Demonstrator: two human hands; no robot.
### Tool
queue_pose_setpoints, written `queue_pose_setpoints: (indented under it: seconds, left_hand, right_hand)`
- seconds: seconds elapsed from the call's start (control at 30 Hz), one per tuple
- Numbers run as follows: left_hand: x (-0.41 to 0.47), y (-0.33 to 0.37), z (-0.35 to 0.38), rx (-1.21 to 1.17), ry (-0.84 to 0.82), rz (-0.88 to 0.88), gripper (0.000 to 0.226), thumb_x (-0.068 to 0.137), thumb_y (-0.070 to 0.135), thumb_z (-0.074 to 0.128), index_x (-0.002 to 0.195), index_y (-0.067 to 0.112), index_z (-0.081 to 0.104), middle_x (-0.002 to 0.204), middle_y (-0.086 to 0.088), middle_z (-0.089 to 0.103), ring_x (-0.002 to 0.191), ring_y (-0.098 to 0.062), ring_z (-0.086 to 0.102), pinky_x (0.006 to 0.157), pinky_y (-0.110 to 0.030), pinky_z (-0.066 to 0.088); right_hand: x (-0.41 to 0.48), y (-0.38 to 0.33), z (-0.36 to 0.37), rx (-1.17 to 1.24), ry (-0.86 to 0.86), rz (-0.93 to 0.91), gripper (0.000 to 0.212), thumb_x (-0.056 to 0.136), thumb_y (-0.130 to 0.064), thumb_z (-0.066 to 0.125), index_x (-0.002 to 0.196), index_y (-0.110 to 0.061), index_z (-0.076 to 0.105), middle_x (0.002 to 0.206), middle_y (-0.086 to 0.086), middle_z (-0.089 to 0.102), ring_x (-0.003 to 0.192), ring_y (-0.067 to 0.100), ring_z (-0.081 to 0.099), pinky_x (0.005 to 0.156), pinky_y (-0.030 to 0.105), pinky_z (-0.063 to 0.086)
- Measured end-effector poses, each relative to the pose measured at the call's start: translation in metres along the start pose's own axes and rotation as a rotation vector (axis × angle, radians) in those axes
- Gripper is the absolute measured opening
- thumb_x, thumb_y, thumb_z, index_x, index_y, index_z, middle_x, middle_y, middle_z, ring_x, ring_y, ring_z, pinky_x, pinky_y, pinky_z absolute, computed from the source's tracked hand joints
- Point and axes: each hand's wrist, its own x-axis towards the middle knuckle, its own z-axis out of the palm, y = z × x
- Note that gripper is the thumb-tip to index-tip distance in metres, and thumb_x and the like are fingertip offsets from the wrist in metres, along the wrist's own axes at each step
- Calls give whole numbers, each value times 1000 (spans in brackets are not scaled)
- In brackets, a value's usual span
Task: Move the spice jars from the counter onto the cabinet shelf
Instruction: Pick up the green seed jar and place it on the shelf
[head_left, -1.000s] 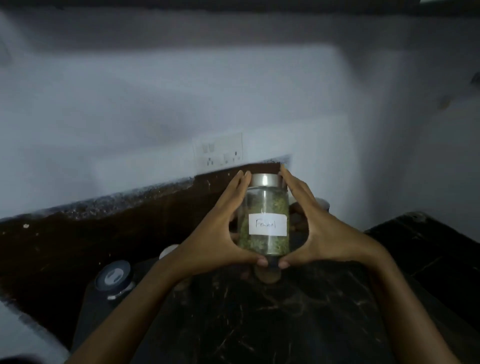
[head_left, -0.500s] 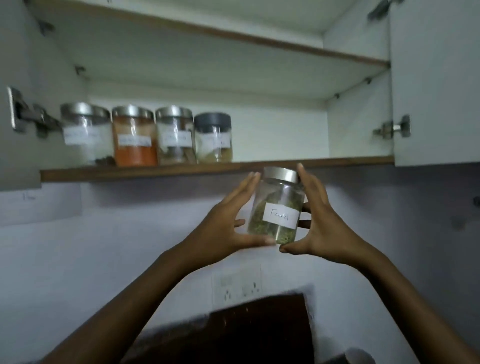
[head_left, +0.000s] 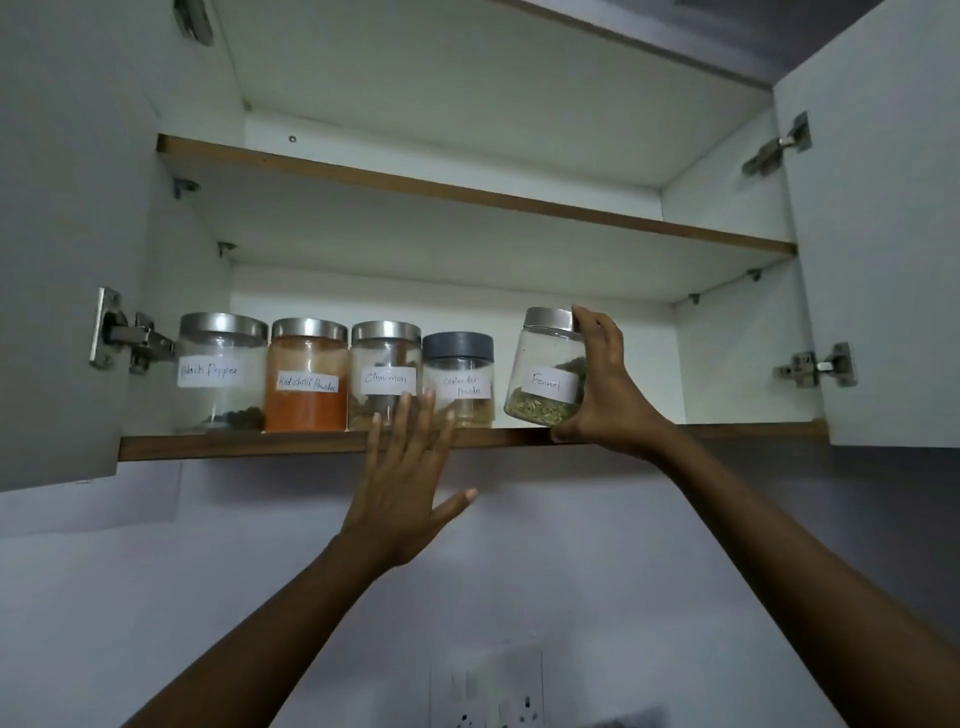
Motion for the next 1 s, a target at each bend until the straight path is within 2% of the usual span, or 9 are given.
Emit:
queue_pose_setpoints:
  seconds: [0.1, 0.23, 0.27, 0.33, 0.4, 0.53, 0.8, 0.9, 1.0]
  left_hand:
    - [-1, -2, 3, 66, 31, 40, 82, 89, 68, 14, 149, 12, 18, 157, -16, 5, 144, -31, 2, 112, -50, 3]
    - [0, -4, 7, 96, 32, 49, 86, 86, 71, 15, 149, 13, 20, 157, -14, 8, 144, -32, 5, 111, -52, 8]
    - [0, -4, 8, 95, 29, 48, 87, 86, 72, 16, 149, 13, 19, 157, -13, 8, 144, -31, 4, 111, -52, 8]
    - [0, -5, 10, 91, 30, 45, 89, 84, 74, 17, 149, 13, 18, 157, -13, 7, 144, -31, 4, 110, -53, 8]
    - [0, -5, 10, 95, 32, 41, 91, 83, 76, 19, 149, 13, 18, 157, -12, 8, 144, -30, 3, 110, -53, 8]
    - [0, -4, 11, 102, 34, 31, 93, 81, 76, 25, 149, 13, 19, 157, -12, 10, 144, -31, 4, 110, -53, 8]
    - [1, -5, 12, 124, 60, 36, 99, 74, 78, 30, 148, 13, 23, 156, -13, 14, 143, -31, 6, 111, -51, 4]
    - [2, -6, 14, 133, 61, 42, 101, 72, 79, 31, 148, 14, 22, 156, -13, 12, 143, -32, 4, 110, -53, 3]
    - [2, -7, 15, 143, 49, 42, 103, 70, 80, 32, 148, 14, 20, 157, -13, 9, 143, -33, 3, 111, -53, 2]
  right_hand:
    - [15, 11, 7, -46, -78, 13, 126, 52, 5, 80, 146, -27, 3, 150, 0, -4, 116, 28, 42, 62, 19, 53]
    - [26, 22, 11, 6, -177, 123, 126, 56, 12, 73, 146, -31, -5, 154, 1, -17, 141, 27, 11, 83, 24, 43]
    - [28, 25, 11, 54, -198, 148, 125, 56, 12, 71, 146, -33, -4, 154, 1, -13, 140, 28, 13, 82, 25, 43]
    - [32, 30, 14, 190, -207, 217, 118, 60, 11, 67, 145, -37, 0, 152, -1, 2, 127, 31, 36, 74, 30, 50]
    - [35, 34, 20, 305, -162, 288, 106, 68, 6, 67, 143, -41, 7, 147, 1, 17, 114, 30, 47, 79, 35, 52]
    - [39, 39, 33, 339, -62, 309, 103, 68, 3, 73, 139, -41, 13, 143, 5, 24, 114, 31, 48, 89, 41, 52]
    - [44, 36, 48, 321, -91, 372, 112, 72, -5, 73, 144, -42, -5, 147, 8, 20, 126, 29, 38, 100, 48, 43]
    - [44, 35, 47, 313, -108, 396, 111, 76, -5, 71, 144, -40, -10, 146, 13, 22, 124, 27, 39, 99, 43, 43]
    - [44, 36, 49, 328, -113, 424, 110, 81, -1, 64, 144, -34, -20, 145, 12, 24, 106, 19, 47, 85, 29, 47]
